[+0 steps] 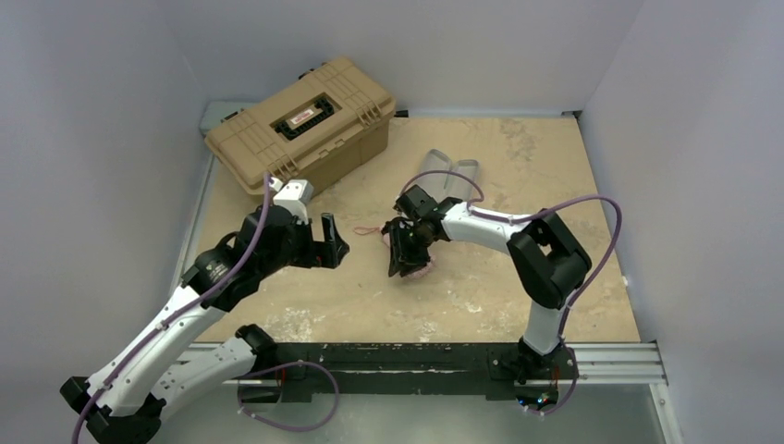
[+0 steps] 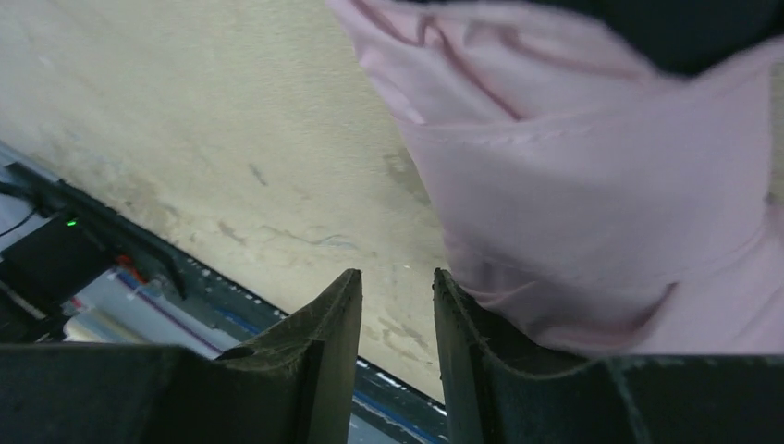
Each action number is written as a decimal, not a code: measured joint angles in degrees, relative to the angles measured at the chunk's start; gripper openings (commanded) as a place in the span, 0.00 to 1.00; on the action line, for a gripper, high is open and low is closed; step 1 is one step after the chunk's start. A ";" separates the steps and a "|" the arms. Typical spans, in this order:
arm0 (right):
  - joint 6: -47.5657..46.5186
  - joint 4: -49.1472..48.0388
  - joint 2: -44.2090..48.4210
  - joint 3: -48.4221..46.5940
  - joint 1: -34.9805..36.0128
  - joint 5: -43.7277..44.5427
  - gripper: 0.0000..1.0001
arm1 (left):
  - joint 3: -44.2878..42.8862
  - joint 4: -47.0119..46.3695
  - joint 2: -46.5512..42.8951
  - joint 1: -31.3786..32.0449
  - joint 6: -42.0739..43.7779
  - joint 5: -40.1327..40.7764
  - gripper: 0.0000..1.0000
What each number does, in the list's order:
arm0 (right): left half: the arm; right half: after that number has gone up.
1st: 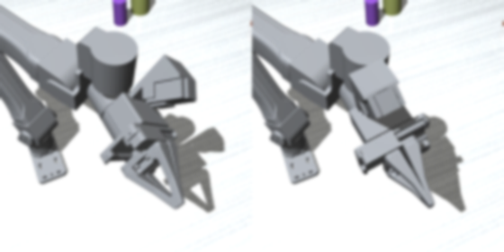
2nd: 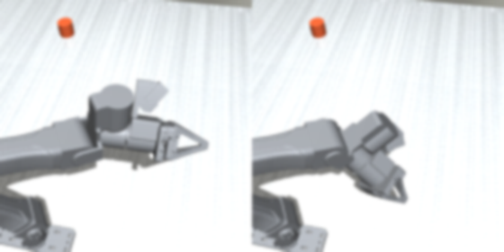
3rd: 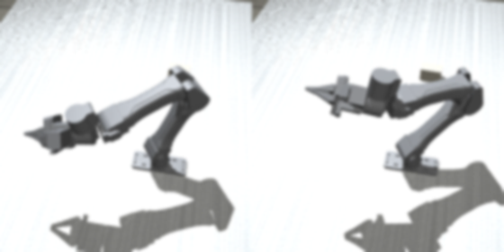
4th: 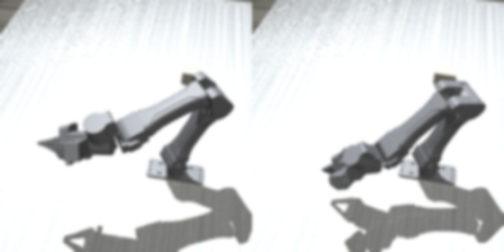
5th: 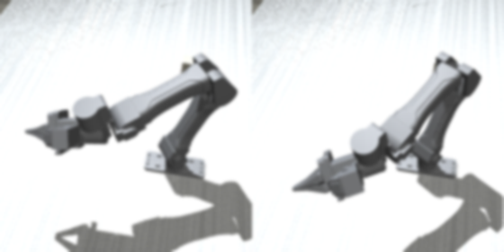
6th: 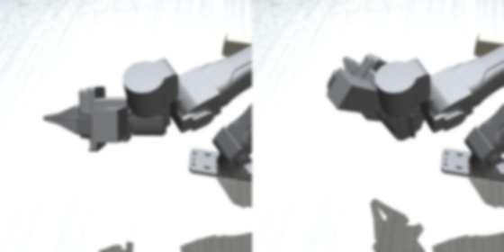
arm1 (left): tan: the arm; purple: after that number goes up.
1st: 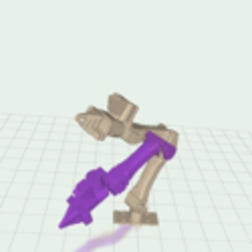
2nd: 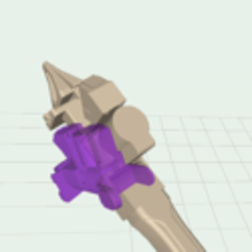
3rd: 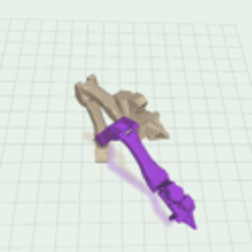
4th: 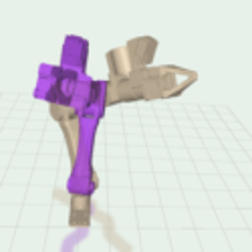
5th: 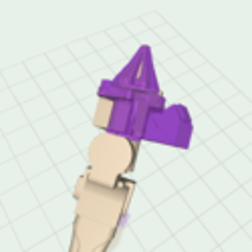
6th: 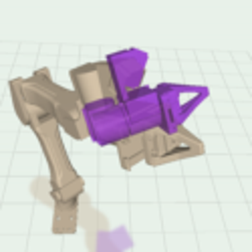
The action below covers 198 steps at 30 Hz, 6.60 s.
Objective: Open the umbrella
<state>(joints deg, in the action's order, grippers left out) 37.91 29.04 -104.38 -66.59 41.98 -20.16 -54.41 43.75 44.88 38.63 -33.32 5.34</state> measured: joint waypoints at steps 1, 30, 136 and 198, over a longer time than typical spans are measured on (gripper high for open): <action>-0.15 0.50 -0.37 -0.11 -0.04 0.39 0.35 | 0.00 0.20 0.11 0.00 0.07 0.22 0.96; -1.16 9.92 30.69 6.71 -20.39 6.91 0.78 | -10.32 -10.03 34.97 -0.42 7.98 -20.37 0.99; 31.61 -46.80 27.10 4.55 -18.73 -27.32 0.00 | -7.21 -34.82 15.80 -14.88 -13.92 -58.95 1.00; 12.09 -13.46 28.61 -14.73 -4.72 -5.22 0.99 | -29.20 2.29 23.93 -5.11 5.49 -31.85 0.00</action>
<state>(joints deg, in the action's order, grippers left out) 50.00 15.57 -75.77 -81.32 37.26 -25.39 -83.61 46.04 68.82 33.52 -27.83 -26.50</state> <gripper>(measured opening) 0.983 0.397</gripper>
